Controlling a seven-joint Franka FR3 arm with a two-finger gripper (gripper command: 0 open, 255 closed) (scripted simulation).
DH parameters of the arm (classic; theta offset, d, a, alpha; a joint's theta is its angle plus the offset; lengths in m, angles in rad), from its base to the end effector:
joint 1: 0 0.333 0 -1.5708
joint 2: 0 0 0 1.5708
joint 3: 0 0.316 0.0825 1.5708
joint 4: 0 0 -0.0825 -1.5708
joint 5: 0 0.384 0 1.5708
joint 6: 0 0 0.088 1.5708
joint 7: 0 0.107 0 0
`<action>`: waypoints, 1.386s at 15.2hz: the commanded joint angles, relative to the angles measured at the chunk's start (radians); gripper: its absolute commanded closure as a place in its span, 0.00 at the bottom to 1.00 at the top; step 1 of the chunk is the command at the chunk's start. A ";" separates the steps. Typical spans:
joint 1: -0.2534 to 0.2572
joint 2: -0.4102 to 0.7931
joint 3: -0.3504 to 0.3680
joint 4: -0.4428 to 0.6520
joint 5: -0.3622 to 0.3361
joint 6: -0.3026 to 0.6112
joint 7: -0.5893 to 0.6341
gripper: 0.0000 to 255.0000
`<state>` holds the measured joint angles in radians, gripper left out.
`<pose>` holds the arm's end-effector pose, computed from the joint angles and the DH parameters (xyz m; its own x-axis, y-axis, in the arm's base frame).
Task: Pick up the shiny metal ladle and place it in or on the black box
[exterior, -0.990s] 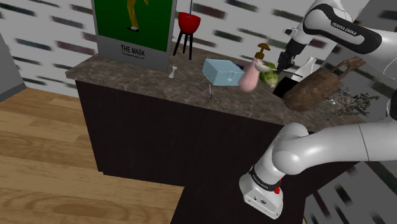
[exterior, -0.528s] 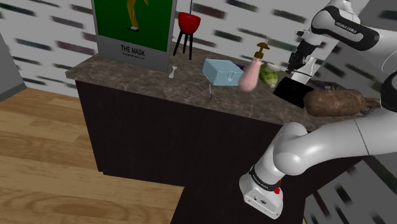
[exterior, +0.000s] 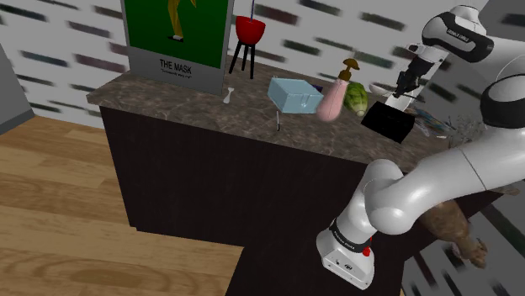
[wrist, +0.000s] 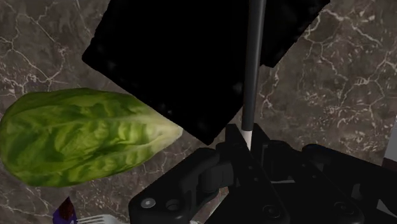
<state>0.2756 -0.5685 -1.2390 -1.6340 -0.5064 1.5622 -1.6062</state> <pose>0.1101 -0.5288 0.6345 0.8076 0.5891 0.0278 0.5829 -0.8045 0.1143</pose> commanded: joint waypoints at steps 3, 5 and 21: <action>0.212 0.018 -0.239 0.187 -0.009 -0.034 -0.088 1.00; 0.367 -0.017 -0.378 0.328 -0.046 -0.077 -0.131 1.00; 0.227 -0.060 -0.331 0.052 -0.083 0.128 -0.087 1.00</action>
<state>0.5065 -0.6262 -1.5695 -1.5682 -0.5864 1.6787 -1.6960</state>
